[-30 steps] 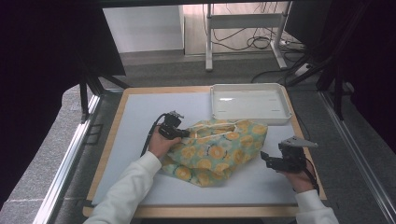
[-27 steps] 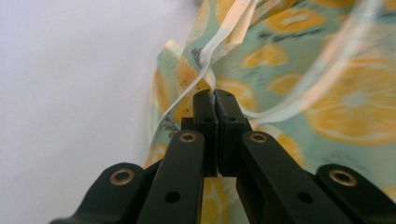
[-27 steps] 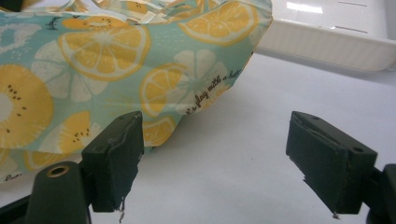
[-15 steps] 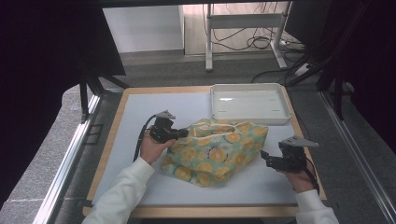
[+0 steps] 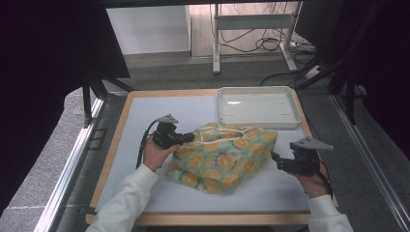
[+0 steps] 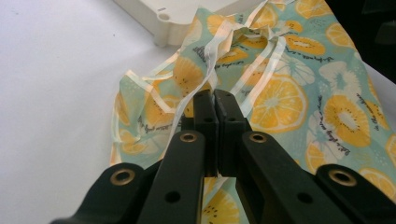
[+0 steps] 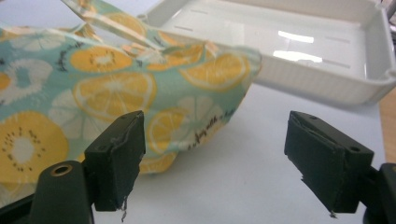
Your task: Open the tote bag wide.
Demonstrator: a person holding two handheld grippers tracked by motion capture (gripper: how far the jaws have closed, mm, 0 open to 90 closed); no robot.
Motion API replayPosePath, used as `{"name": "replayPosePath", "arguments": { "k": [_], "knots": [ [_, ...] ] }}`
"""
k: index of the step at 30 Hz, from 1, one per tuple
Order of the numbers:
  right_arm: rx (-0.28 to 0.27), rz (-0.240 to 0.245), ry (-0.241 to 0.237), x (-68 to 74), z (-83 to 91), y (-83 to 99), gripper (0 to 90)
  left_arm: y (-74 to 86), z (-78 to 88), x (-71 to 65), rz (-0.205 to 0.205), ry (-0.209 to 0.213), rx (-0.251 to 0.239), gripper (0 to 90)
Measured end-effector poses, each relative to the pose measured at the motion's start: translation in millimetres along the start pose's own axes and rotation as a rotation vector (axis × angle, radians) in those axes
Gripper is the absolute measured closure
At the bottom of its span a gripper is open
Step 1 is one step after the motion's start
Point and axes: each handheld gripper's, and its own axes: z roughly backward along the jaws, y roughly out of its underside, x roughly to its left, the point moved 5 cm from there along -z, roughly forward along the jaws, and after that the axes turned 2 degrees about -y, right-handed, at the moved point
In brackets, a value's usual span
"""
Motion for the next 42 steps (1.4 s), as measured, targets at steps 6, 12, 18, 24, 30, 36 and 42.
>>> {"name": "replayPosePath", "arguments": {
  "k": [6,12,18,24,30,36,42],
  "knots": [
    [-0.021,0.015,0.005,-0.4,-1.3,-19.4,22.1,-1.8,3.7,1.7,0.002,0.0,-0.009,89.5],
    [-0.005,0.054,-0.007,5.6,-19.2,-49.9,22.6,-2.0,3.8,0.2,-0.001,0.013,-0.01,89.5],
    [0.078,0.091,-0.034,9.6,-53.9,-66.4,23.9,-2.3,4.6,-1.2,-0.003,0.018,-0.013,89.5],
    [0.135,0.109,-0.05,5.4,-74.1,-71.1,25.4,-2.7,5.0,-0.8,0.007,0.024,-0.018,89.5],
    [0.161,0.101,-0.048,-2.0,-82.8,-70.0,27.3,-2.6,3.9,-0.8,0.014,0.033,-0.016,89.5],
    [0.175,0.094,-0.055,-4.4,-89.6,-70.1,29.1,-2.9,5.1,-0.2,0.012,0.033,-0.02,89.4],
    [0.218,0.117,-0.084,-3.1,-99.2,-70.6,30.3,-2.6,5.1,0.1,0.019,0.039,-0.017,89.3]
  ]
}}
